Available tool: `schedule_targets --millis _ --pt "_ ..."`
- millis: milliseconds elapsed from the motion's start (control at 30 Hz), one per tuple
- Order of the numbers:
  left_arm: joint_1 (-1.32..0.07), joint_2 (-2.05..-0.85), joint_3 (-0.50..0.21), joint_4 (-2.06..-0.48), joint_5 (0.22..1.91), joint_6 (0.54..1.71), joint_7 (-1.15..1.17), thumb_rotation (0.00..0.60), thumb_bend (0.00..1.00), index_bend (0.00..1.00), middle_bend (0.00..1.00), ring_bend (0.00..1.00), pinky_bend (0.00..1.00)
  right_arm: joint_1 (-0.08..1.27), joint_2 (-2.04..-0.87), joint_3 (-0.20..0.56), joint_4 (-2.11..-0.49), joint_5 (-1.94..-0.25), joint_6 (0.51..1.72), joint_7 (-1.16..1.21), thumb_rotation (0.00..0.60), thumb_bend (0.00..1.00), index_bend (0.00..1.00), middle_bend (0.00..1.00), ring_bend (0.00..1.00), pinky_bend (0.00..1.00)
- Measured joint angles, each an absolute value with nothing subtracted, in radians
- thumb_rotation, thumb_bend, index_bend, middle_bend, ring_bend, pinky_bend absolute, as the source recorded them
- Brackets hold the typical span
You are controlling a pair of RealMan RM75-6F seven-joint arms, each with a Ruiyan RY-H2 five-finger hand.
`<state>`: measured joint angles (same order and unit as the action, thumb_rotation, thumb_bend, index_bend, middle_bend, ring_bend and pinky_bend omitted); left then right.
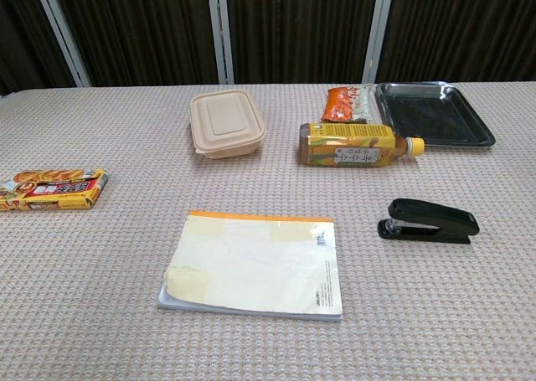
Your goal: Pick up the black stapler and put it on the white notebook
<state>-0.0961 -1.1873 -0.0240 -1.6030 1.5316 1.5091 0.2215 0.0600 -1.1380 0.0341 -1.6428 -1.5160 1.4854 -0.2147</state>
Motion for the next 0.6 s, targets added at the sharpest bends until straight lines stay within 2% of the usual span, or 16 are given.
schedule_targets --millis 400,500,600 --pt "-0.120 -1.204 -0.030 -1.595 1.527 1.473 0.242 0.600 0.30 0.00 0.00 0.00 0.08 0.074 -1.142 0.033 -1.637 -1.526 1.463 -0.190 0.600 0.10 0.00 0.00 0.00 0.00" --pt "-0.127 -1.211 -0.036 -1.589 1.532 1.472 0.236 0.600 0.30 0.00 0.00 0.00 0.08 0.093 -1.156 0.032 -1.623 -1.541 1.440 -0.178 0.600 0.10 0.05 0.01 0.00 0.01" --pt "-0.132 -1.223 -0.053 -1.570 1.529 1.483 0.227 0.600 0.30 0.00 0.00 0.00 0.08 0.126 -1.168 0.038 -1.619 -1.539 1.386 -0.178 0.600 0.10 0.15 0.10 0.04 0.07"
